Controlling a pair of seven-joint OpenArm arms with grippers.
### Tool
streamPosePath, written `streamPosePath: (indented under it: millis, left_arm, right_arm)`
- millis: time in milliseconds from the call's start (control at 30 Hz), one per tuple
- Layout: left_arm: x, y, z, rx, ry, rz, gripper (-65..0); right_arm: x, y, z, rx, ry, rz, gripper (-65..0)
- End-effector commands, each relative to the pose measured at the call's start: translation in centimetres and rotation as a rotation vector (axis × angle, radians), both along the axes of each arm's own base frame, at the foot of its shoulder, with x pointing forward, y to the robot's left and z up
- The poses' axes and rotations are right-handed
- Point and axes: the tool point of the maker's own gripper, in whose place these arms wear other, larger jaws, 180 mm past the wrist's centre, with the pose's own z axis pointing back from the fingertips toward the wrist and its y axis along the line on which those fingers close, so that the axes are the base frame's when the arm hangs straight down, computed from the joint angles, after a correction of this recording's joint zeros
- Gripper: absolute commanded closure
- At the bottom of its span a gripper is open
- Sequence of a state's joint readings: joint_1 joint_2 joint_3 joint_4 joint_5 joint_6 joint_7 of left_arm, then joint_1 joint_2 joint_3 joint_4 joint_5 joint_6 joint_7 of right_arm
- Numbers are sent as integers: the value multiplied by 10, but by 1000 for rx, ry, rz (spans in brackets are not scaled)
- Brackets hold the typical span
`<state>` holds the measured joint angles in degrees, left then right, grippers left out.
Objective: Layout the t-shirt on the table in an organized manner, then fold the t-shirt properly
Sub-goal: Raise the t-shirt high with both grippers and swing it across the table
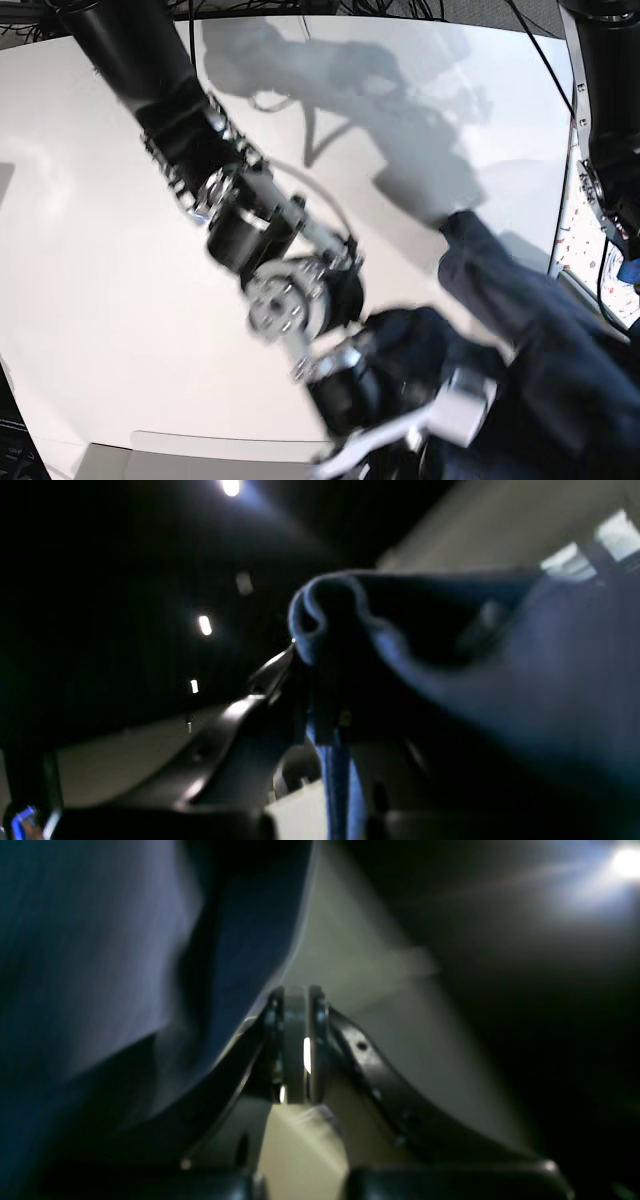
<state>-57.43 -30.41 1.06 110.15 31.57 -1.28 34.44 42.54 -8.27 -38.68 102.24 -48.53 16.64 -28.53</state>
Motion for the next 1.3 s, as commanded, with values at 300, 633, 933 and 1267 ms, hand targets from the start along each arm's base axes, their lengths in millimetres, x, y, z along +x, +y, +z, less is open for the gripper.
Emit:
streamPosePath:
  millis: [300, 633, 933, 1267]
  left_arm:
    - [63, -63, -91, -8, 215, -231, 0]
    - [116, -243, -305, -11, 742, -611, 0]
    - [110, -344, -403, 52, 960, -806, 0]
    - [96, -393, -443, 78, 1056, -906, -86]
  right_arm:
    - [-99, 90, -161, -10, 368, 398, 0]
    - [-141, 22, -178, 172, 466, 348, 0]
    - [-159, -103, -280, 253, 679, 73, 0]
    - [-159, -217, -312, 406, 767, -206, 0]
